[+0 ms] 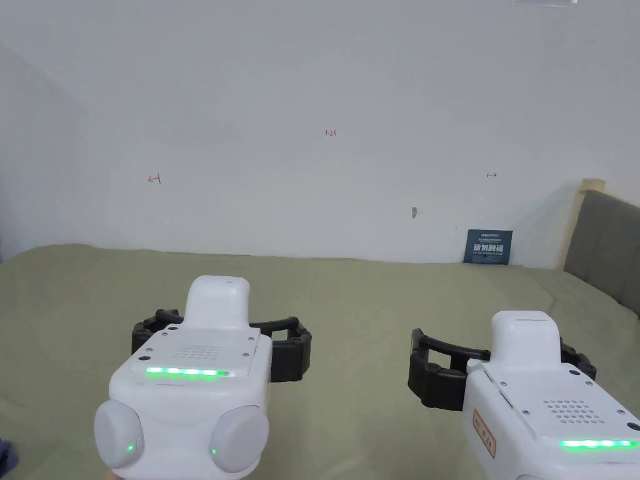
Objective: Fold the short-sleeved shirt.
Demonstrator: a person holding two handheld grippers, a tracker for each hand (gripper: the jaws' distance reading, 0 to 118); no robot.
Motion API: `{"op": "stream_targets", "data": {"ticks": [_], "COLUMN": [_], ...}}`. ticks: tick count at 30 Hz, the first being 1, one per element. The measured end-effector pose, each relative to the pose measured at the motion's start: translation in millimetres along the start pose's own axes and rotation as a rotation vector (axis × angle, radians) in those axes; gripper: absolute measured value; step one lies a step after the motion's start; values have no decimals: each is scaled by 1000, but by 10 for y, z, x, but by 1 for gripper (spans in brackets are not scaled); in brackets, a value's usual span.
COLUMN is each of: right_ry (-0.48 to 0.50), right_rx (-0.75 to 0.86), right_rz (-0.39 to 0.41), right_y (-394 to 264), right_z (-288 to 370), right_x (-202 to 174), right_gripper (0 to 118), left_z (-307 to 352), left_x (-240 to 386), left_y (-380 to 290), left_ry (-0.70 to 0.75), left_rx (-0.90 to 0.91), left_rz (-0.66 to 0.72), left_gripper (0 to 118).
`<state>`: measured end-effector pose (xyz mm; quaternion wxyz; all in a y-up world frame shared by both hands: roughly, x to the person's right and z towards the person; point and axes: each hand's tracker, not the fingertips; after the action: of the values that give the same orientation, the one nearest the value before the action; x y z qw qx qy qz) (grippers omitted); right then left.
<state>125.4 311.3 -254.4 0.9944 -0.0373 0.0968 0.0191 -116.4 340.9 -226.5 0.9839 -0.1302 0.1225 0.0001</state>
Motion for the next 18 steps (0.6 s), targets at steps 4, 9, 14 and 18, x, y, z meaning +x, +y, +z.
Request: {"op": "stream_targets", "data": {"ticks": [4, 9, 14, 18], "right_ry": [1, 3, 3, 7], "right_rx": [1, -1, -6, -13], "right_rz": [4, 1, -3, -1], "right_y": [6, -1, -16, -42], "right_z": [3, 4, -1, -2], "right_x": [-3, -12, -11, -19], "right_gripper": [118, 118, 118, 118], "left_z": [8, 1, -3, -80], "left_x": [2, -2, 11, 44], "left_y": [-7, -8, -28, -67], "left_ry": [-2, -6, -4, 13], "left_rx": [-1, 1, 13, -27], "left_rz": [-1, -2, -14, -32], "left_gripper": [118, 118, 118, 118]}}
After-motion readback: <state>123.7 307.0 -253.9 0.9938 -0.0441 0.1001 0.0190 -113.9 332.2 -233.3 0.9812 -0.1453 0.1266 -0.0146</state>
